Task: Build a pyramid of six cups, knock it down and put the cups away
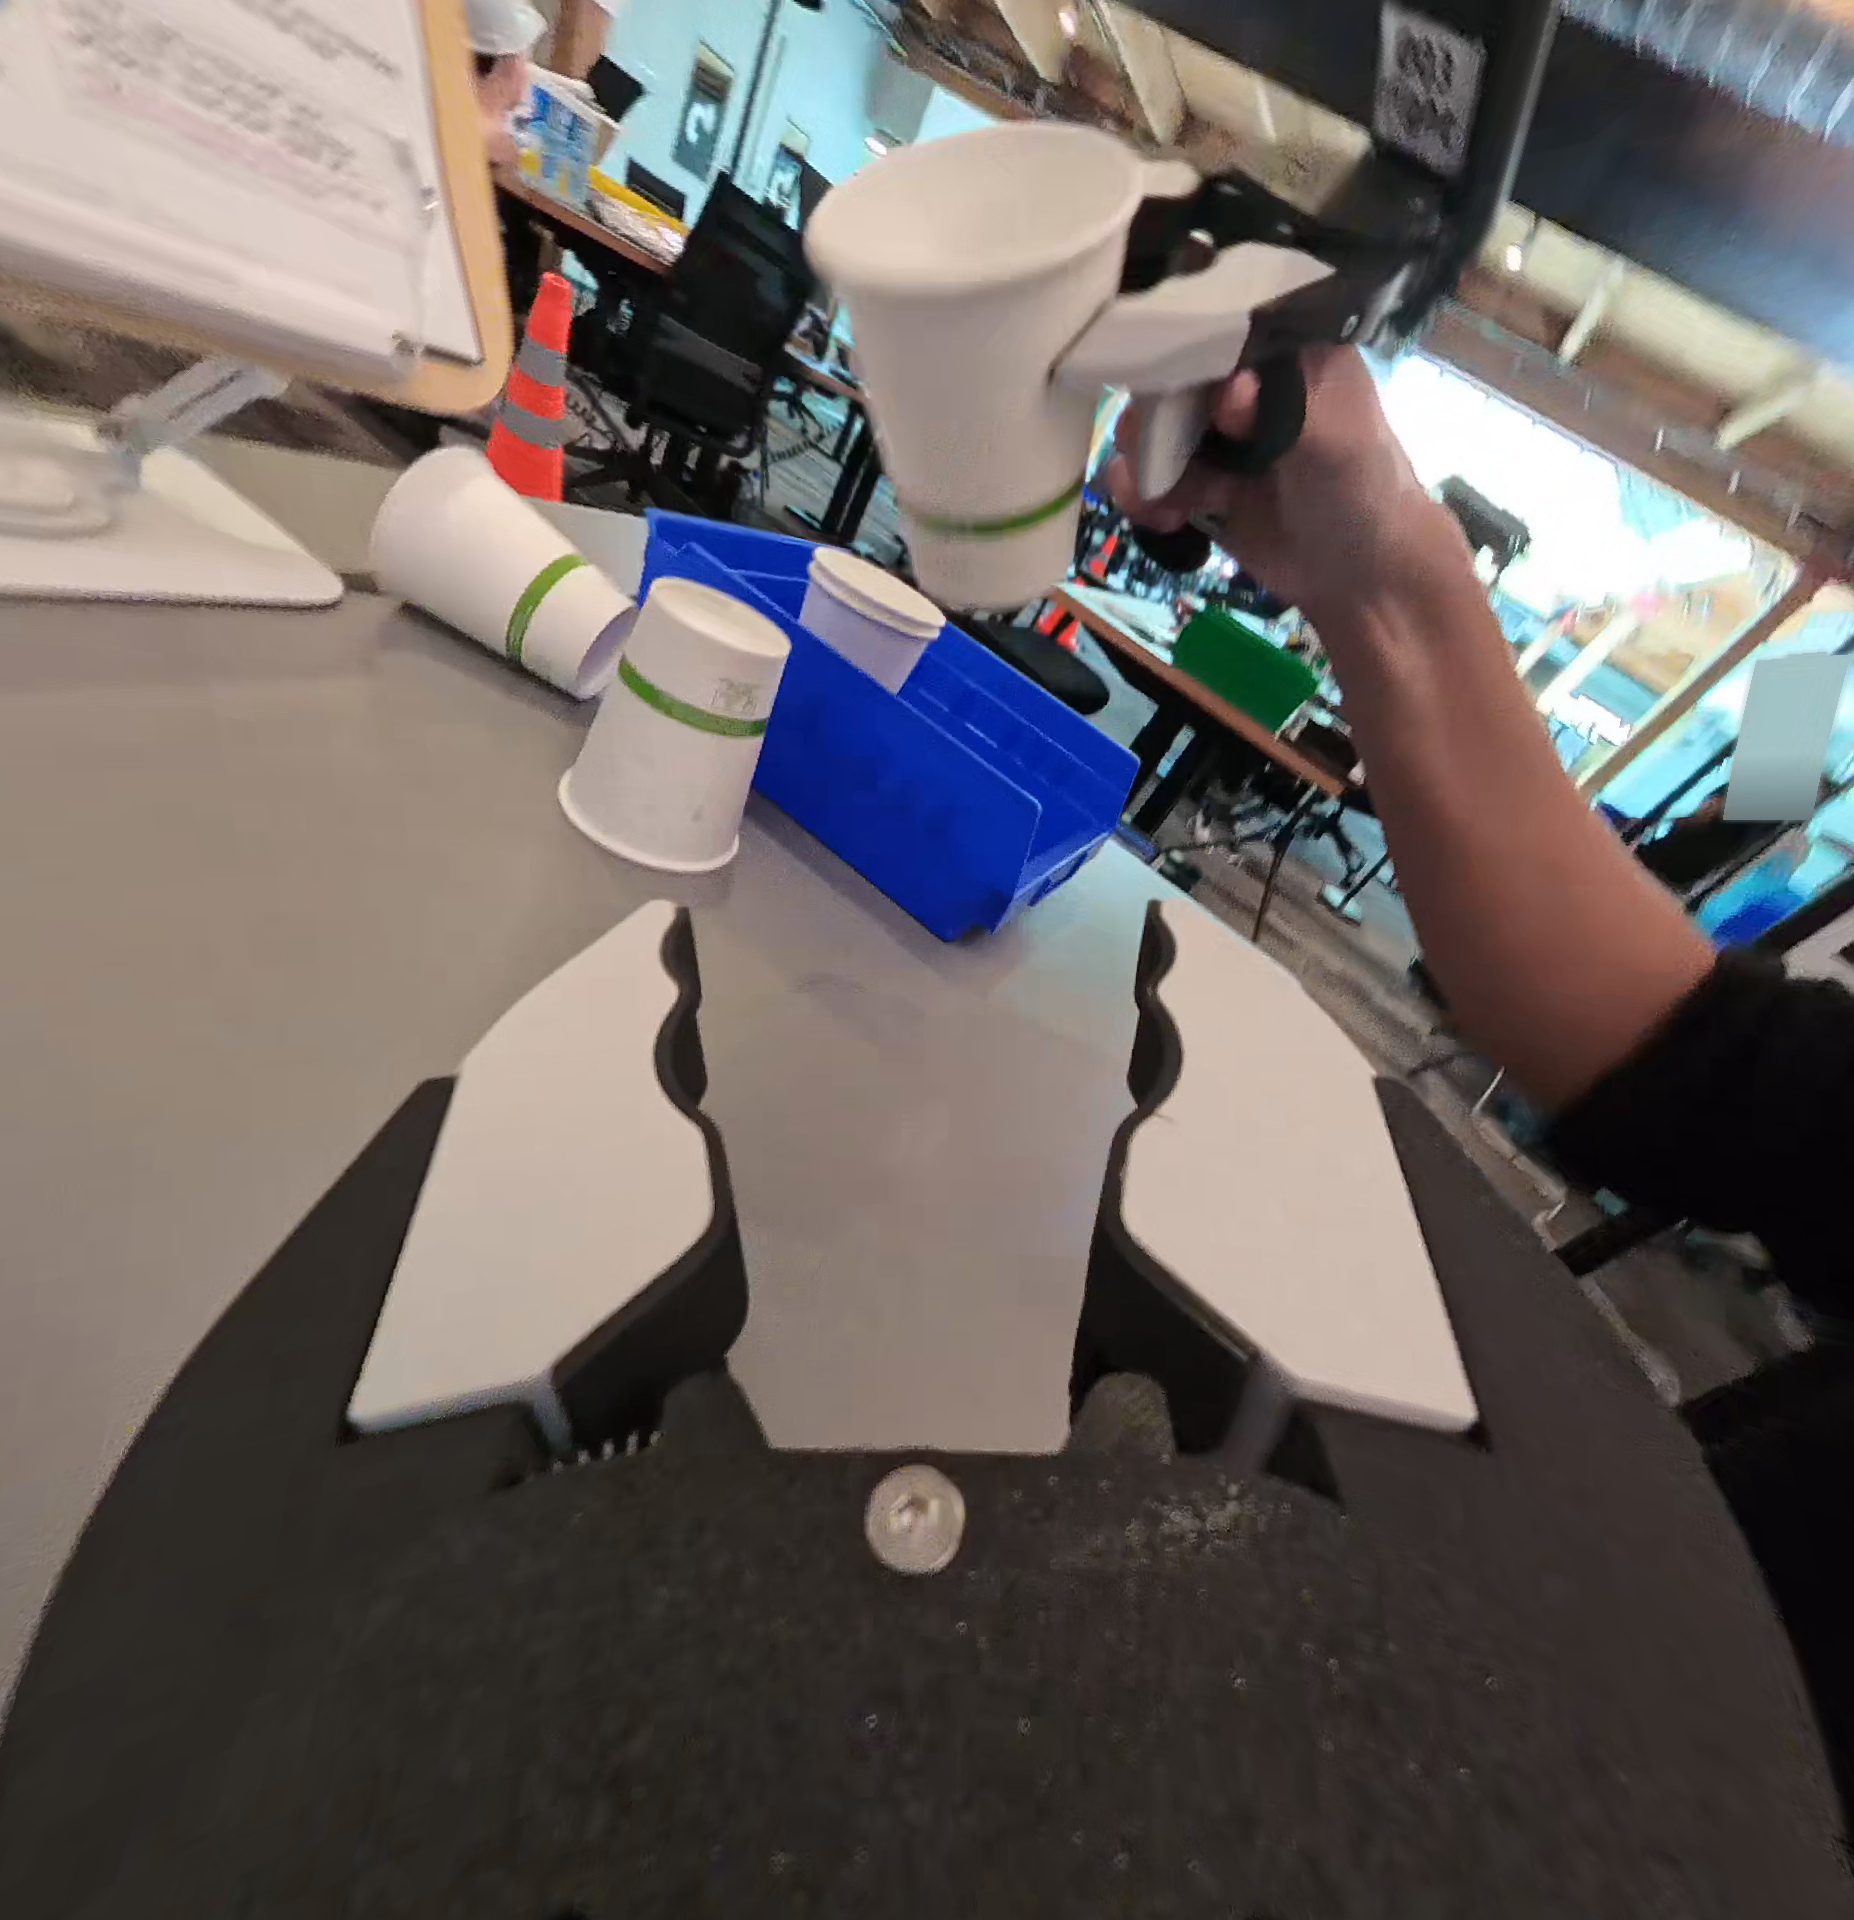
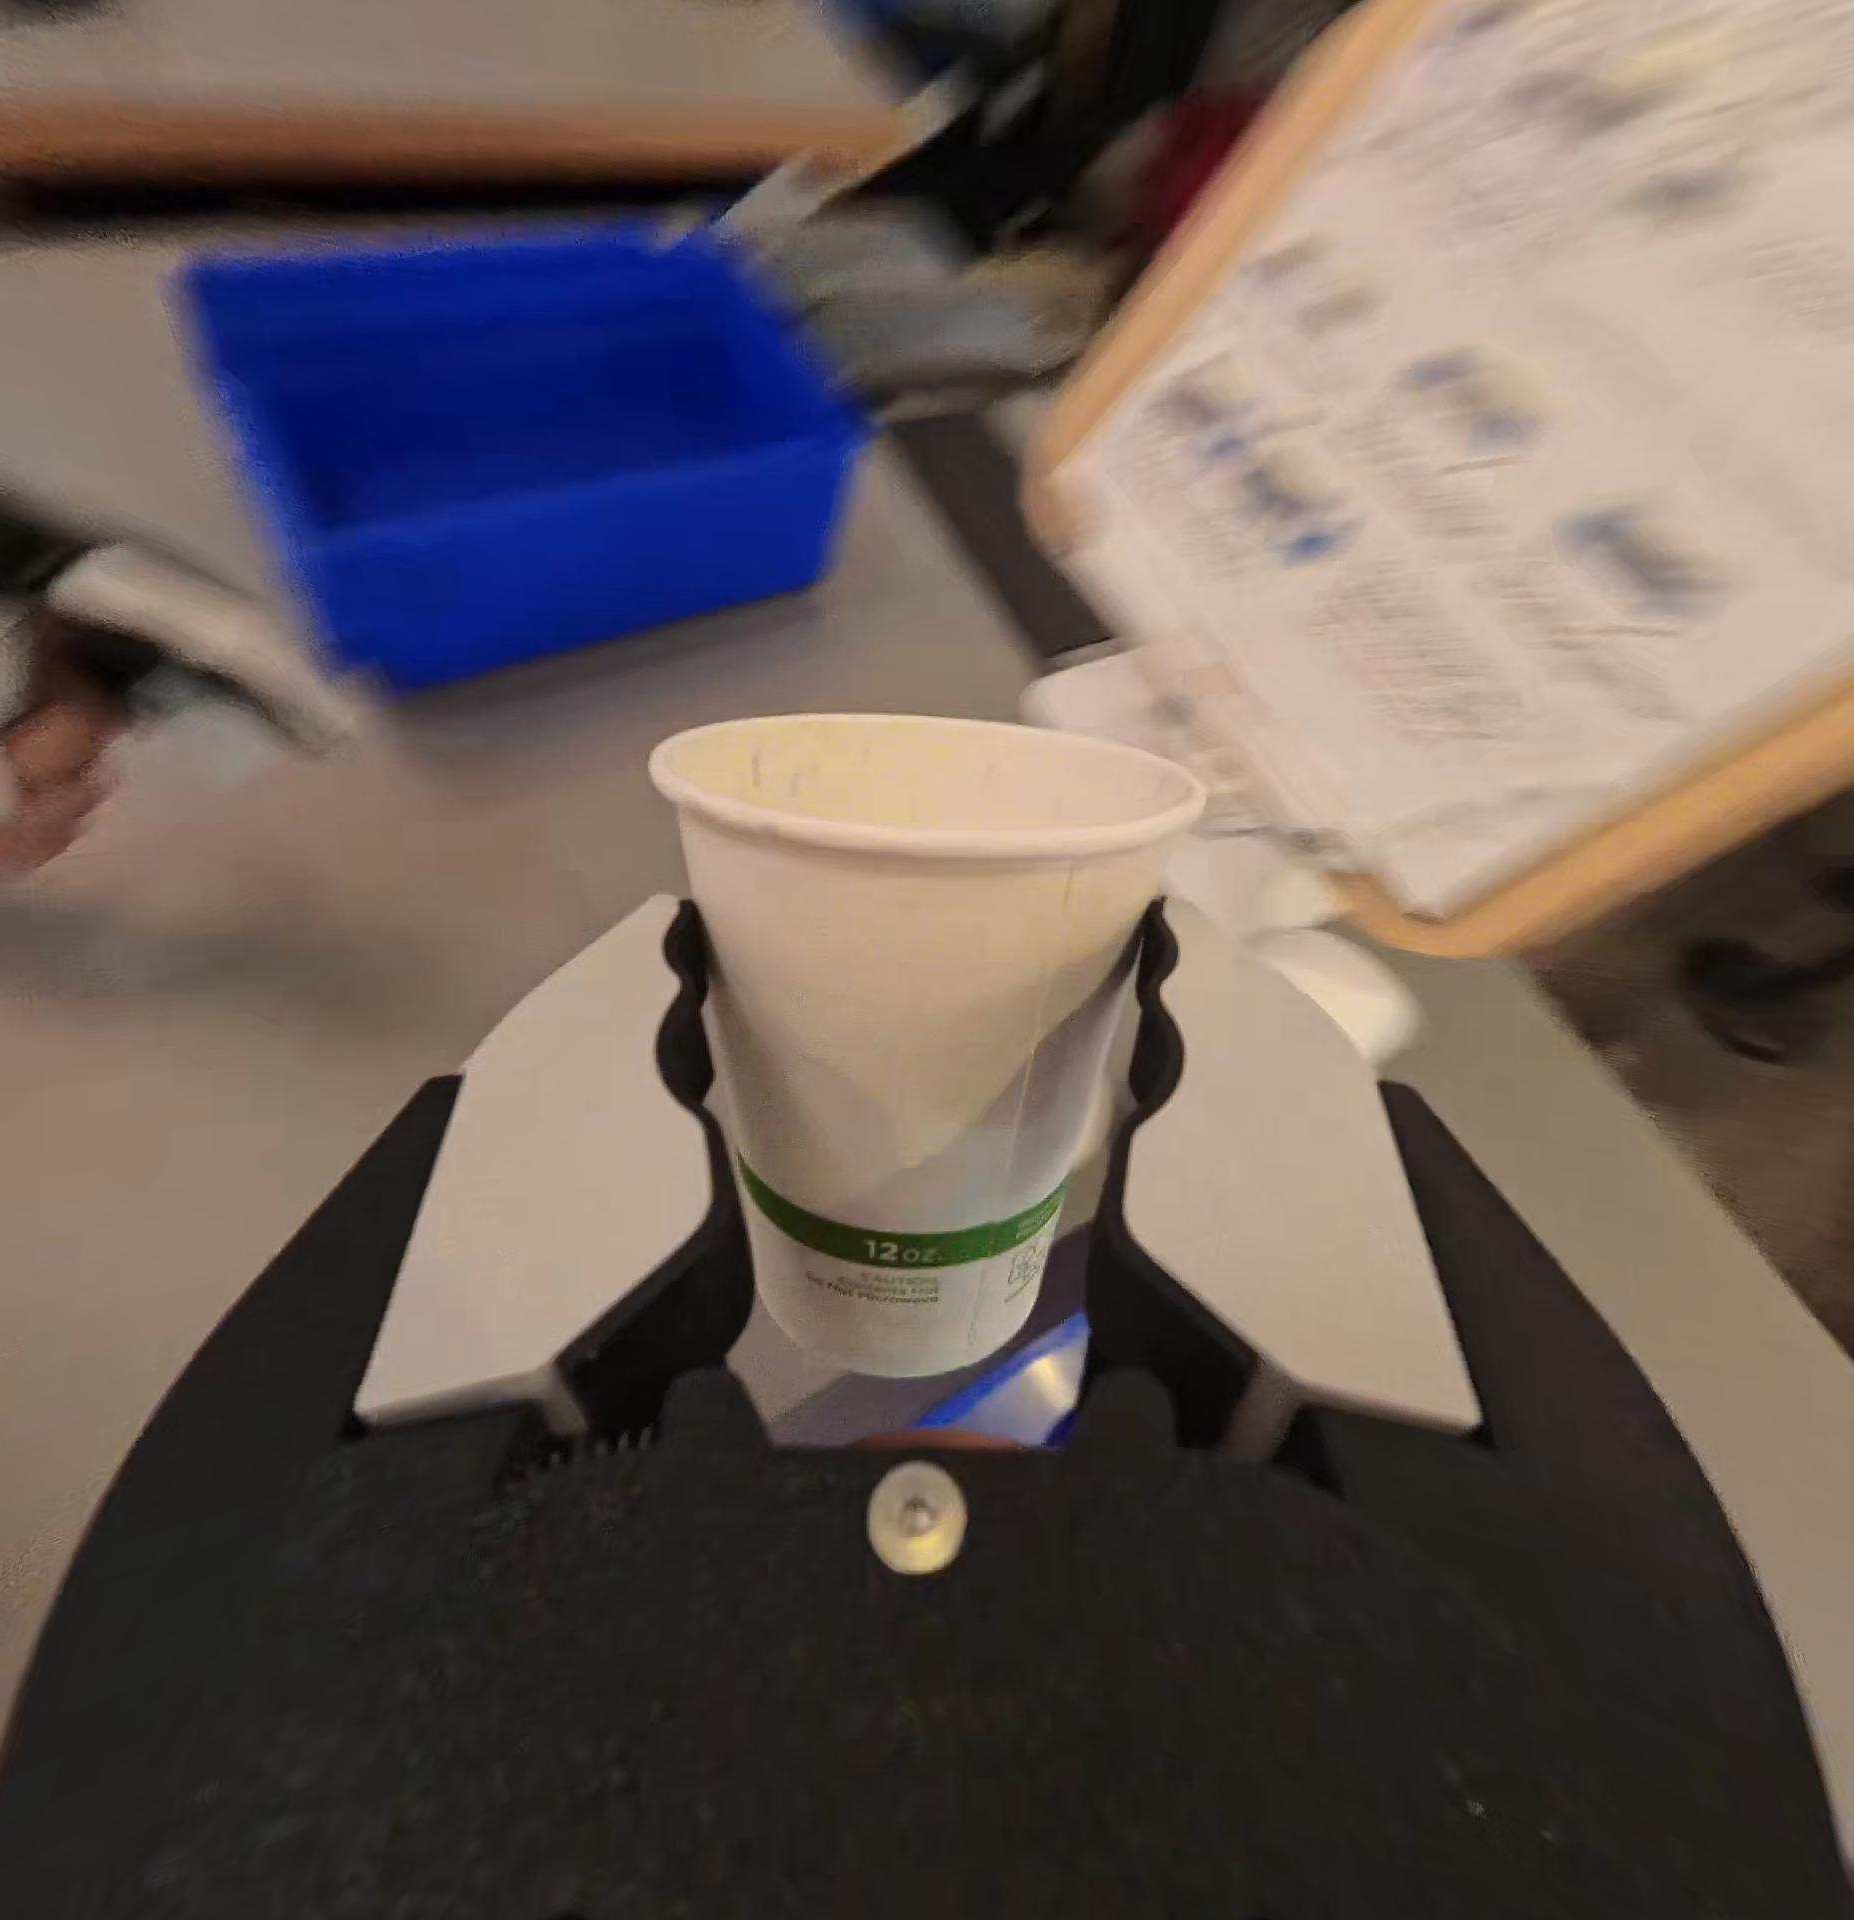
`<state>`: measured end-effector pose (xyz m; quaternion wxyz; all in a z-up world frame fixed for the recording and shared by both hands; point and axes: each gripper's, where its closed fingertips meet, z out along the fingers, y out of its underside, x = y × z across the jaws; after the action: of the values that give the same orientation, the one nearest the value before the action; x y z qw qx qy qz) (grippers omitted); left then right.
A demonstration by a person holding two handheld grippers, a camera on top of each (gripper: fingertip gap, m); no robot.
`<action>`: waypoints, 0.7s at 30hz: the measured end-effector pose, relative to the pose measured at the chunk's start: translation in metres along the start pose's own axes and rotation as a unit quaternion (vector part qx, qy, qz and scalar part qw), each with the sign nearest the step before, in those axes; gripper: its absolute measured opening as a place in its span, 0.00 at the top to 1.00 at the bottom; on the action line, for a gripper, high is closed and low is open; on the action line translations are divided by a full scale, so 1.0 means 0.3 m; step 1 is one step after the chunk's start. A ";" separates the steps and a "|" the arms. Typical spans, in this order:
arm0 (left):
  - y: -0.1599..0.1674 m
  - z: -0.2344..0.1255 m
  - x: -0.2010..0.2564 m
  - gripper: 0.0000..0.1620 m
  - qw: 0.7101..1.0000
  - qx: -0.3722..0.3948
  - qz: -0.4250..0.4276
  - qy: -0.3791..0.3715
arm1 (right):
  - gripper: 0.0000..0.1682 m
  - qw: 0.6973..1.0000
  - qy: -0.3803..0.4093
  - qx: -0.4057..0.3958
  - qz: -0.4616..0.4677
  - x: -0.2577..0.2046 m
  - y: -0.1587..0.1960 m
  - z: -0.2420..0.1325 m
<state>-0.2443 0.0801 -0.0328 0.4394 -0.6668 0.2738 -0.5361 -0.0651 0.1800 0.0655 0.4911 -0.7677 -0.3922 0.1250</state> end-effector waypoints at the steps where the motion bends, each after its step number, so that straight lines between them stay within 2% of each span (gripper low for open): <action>1: 0.020 -0.015 -0.006 0.51 1.000 0.005 -0.022 -0.001 | 0.53 0.996 0.067 0.046 0.027 0.096 -0.001 -0.054; 3: 0.066 -0.033 -0.013 0.51 0.999 -0.002 -0.046 0.002 | 0.53 0.971 0.166 0.146 0.086 0.251 0.026 -0.167; 5: 0.106 -0.034 -0.023 0.52 0.999 -0.023 -0.043 -0.001 | 0.53 0.945 0.219 0.199 0.139 0.355 0.111 -0.236; 8: 0.129 -0.024 -0.027 0.53 0.999 -0.038 -0.023 -0.005 | 0.53 0.908 0.309 0.216 0.183 0.485 0.280 -0.282; 11: 0.152 -0.013 -0.016 0.53 0.998 -0.055 -0.005 -0.004 | 0.53 0.881 0.361 0.222 0.211 0.560 0.408 -0.280; 15: 0.184 0.001 -0.007 0.54 0.996 -0.080 0.027 -0.005 | 0.53 0.878 0.370 0.191 0.235 0.597 0.514 -0.223; 21: 0.237 0.020 0.006 0.54 0.991 -0.118 0.064 -0.002 | 0.52 0.901 0.322 0.115 0.266 0.571 0.598 -0.148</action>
<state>-0.2306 0.0474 -0.0949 0.3913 -0.6961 0.3768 -0.4694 0.1598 0.2373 -0.0328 0.6240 -0.7800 0.0233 0.0416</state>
